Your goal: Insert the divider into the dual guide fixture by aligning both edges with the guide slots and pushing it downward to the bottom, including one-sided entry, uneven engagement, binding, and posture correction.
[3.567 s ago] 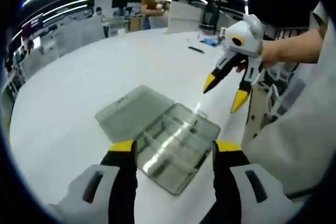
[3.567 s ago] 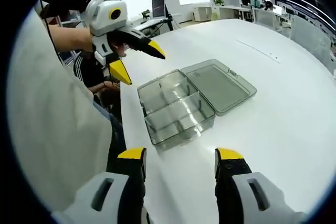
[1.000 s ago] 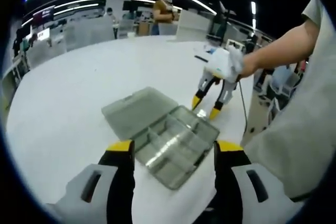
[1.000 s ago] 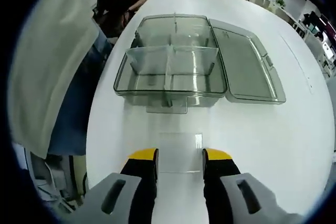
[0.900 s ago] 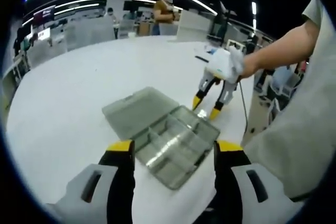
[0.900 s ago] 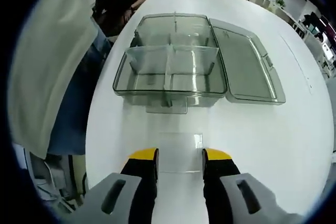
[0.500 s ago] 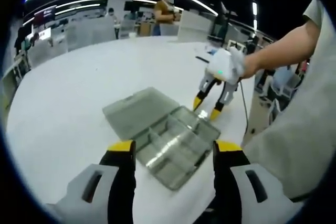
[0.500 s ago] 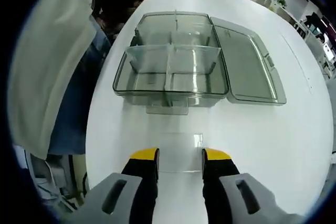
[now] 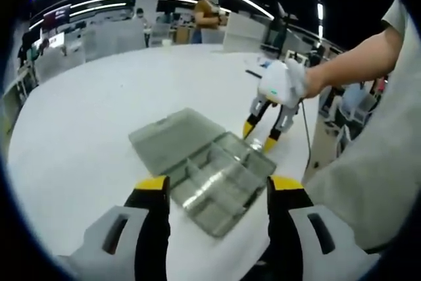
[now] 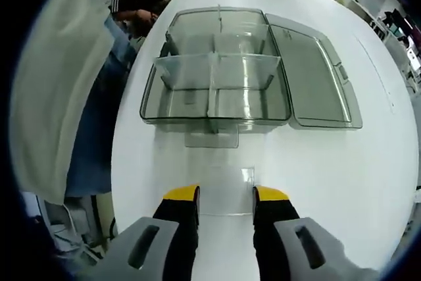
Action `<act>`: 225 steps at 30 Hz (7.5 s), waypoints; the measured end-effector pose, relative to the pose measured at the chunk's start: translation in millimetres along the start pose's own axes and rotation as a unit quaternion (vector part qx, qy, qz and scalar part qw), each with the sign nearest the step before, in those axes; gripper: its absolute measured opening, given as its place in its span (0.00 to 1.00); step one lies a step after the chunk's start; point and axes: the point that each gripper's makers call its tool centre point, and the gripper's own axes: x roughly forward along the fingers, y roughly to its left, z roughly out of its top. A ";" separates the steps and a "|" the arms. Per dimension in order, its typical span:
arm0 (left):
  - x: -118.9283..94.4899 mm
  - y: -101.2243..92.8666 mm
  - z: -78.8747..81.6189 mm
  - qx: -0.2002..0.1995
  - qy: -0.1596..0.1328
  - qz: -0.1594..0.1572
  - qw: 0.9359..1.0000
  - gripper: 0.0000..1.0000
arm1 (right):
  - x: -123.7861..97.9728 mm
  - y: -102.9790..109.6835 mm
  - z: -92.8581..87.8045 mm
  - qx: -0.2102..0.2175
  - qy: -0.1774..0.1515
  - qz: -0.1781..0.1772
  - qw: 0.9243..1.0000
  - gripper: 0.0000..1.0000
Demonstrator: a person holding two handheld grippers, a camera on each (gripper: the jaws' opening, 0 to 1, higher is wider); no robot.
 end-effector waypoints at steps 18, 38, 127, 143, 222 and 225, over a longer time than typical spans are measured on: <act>0.8 -0.5 2.7 0.003 -0.004 -0.006 1.000 0.57 | -11.7 -2.2 1.7 0.040 -0.021 -0.016 0.999 0.27; 17.6 -4.9 5.0 0.004 0.002 -0.031 1.000 0.54 | -32.1 3.7 19.6 0.060 -0.054 -0.037 0.996 0.27; 41.7 -52.7 22.1 -0.172 0.022 -0.125 0.977 0.09 | -89.8 21.1 109.6 -0.033 -0.144 -0.101 0.984 0.27; 43.0 -57.2 22.8 -0.203 0.028 -0.142 0.968 0.04 | -91.1 20.3 120.8 -0.036 -0.153 -0.109 0.981 0.27; 30.6 -57.8 8.3 -0.153 0.008 -0.156 0.976 0.00 | -111.2 12.9 116.3 0.008 -0.167 -0.054 0.985 0.16; 29.4 -59.1 10.3 -0.138 0.001 -0.157 0.978 0.00 | -111.3 12.5 115.8 0.003 -0.164 -0.050 0.985 0.16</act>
